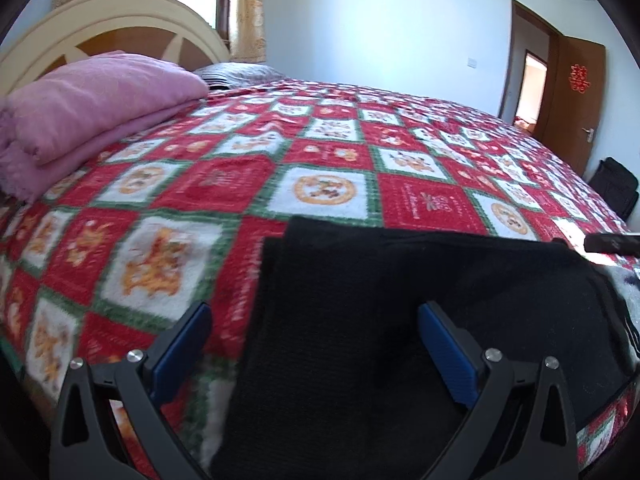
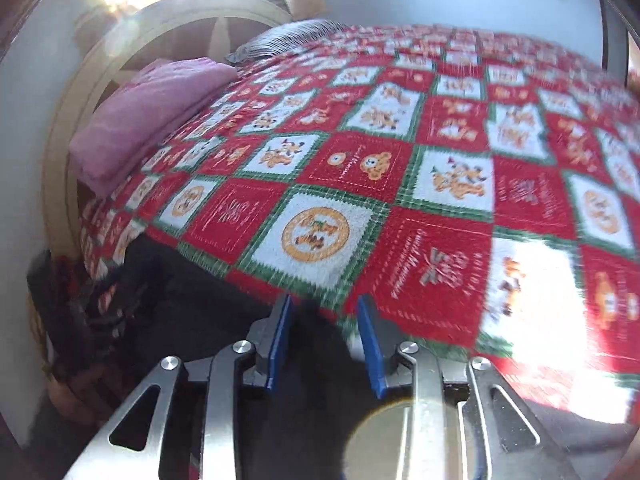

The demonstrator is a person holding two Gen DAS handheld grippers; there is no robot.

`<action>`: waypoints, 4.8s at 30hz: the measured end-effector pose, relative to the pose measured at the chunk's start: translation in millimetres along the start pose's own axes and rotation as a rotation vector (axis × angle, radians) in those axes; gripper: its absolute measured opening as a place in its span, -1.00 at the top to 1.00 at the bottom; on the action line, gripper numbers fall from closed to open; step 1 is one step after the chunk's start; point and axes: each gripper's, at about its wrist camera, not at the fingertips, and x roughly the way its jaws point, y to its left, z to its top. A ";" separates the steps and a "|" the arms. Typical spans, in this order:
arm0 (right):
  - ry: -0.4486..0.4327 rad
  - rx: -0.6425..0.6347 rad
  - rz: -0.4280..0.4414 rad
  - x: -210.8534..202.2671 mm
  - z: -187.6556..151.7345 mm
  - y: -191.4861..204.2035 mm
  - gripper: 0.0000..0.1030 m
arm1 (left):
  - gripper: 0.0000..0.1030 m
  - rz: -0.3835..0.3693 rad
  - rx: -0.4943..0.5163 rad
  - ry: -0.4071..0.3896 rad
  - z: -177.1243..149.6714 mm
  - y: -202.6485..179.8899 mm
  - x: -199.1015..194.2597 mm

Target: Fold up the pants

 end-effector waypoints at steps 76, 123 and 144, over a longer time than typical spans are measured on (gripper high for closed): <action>-0.128 0.232 -0.509 -219.7 -197.6 -186.4 0.09 | -1.00 -0.032 0.138 -0.051 1.1 -87.2 -39.0; -0.308 0.792 -0.213 -331.9 -270.3 -379.0 0.78 | -1.00 -0.045 0.114 -0.021 -17.1 -77.5 -13.5; -0.400 0.541 -0.286 -344.4 -196.9 -284.8 0.82 | -1.00 -0.009 0.044 -0.020 -10.1 -42.9 -16.2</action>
